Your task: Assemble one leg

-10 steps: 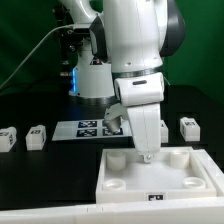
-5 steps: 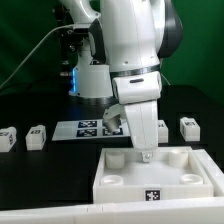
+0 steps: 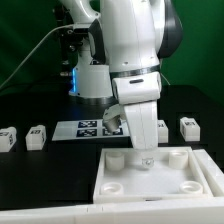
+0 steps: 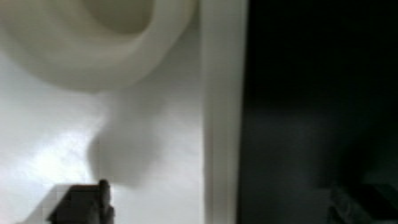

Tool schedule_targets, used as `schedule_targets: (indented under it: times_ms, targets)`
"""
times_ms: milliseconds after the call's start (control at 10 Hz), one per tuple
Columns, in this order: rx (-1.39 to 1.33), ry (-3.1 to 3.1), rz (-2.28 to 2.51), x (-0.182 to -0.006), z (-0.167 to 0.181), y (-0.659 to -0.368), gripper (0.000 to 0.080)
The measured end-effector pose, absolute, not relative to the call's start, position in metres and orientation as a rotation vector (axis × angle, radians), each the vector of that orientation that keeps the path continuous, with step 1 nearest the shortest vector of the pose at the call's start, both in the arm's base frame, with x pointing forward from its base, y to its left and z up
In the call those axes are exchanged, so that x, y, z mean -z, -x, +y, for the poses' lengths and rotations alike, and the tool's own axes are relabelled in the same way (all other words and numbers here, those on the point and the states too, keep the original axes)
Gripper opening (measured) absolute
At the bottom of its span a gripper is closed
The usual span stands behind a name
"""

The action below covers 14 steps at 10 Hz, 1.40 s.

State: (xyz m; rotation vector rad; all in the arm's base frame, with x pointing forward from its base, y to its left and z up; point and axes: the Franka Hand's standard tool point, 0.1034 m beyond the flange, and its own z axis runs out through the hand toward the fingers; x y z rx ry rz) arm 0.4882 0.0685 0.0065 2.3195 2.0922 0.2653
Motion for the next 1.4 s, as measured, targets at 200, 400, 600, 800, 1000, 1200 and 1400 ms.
schedule_targets:
  times_ms: [200, 400, 600, 800, 1000, 1200, 1400]
  targets:
    - [-0.265, -2.32, 2.092, -0.006, 0.068, -0.488, 0.0634]
    - [-0.265, -2.32, 2.092, -0.006, 0.068, -0.488, 0.0647]
    - [-0.265, -2.32, 2.092, -0.006, 0.068, -0.488, 0.0648]
    - [-0.265, -2.32, 2.092, -0.006, 0.068, -0.488, 0.0648]
    - [-0.262, -2.386, 2.011, -0.02, 0.07, -0.49, 0.0648]
    - [-0.263, -2.512, 1.845, -0.043, 0.08, -0.48, 0.0648]
    - [-0.262, -2.752, 1.521, -0.048, 0.097, -0.466, 0.0648]
